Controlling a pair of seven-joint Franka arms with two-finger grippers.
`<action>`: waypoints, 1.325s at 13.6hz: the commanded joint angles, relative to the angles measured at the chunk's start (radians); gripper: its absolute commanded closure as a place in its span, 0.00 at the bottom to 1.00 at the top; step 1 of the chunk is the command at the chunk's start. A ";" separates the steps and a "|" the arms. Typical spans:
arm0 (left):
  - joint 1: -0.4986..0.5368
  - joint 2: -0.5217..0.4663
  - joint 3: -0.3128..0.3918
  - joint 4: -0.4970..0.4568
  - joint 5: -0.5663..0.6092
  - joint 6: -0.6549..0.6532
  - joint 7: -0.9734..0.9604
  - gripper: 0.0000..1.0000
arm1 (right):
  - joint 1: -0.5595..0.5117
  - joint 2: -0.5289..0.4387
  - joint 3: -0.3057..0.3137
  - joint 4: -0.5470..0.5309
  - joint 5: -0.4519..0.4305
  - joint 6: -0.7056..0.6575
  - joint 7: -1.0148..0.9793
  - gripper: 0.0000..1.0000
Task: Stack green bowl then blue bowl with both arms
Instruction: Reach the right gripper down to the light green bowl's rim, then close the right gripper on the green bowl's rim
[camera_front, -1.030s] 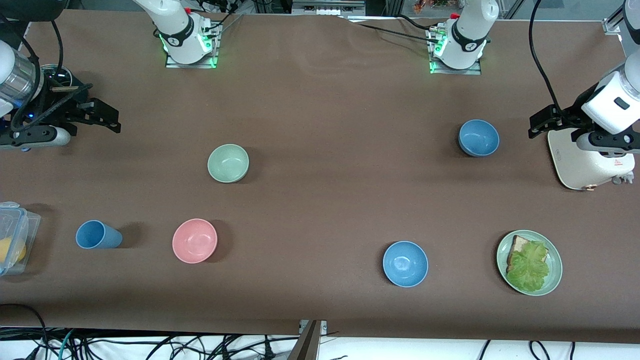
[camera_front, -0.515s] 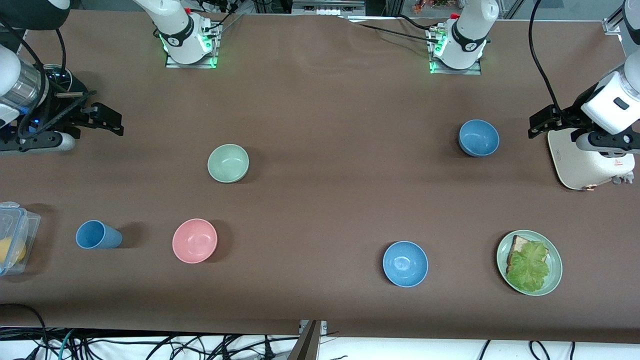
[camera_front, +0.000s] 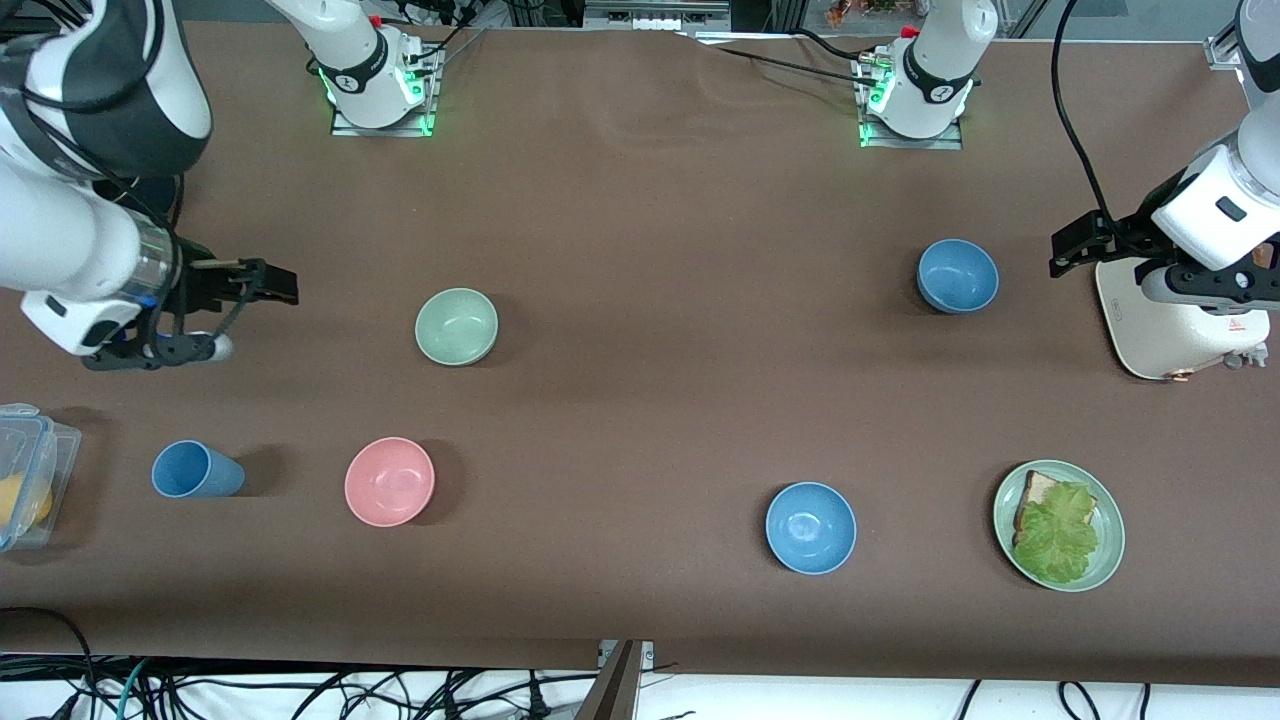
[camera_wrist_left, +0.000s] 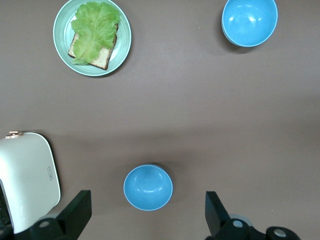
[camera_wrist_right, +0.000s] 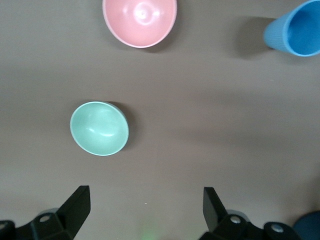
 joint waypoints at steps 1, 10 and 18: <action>-0.004 0.007 0.003 0.012 -0.023 0.004 -0.005 0.00 | 0.004 -0.046 0.012 -0.035 0.053 -0.004 0.009 0.00; -0.002 0.008 0.002 0.012 -0.020 0.001 -0.003 0.00 | 0.006 -0.091 0.110 -0.675 0.088 0.750 0.011 0.01; -0.004 0.008 0.002 0.012 -0.020 0.000 -0.003 0.00 | 0.006 -0.049 0.110 -0.808 0.086 0.959 0.011 0.03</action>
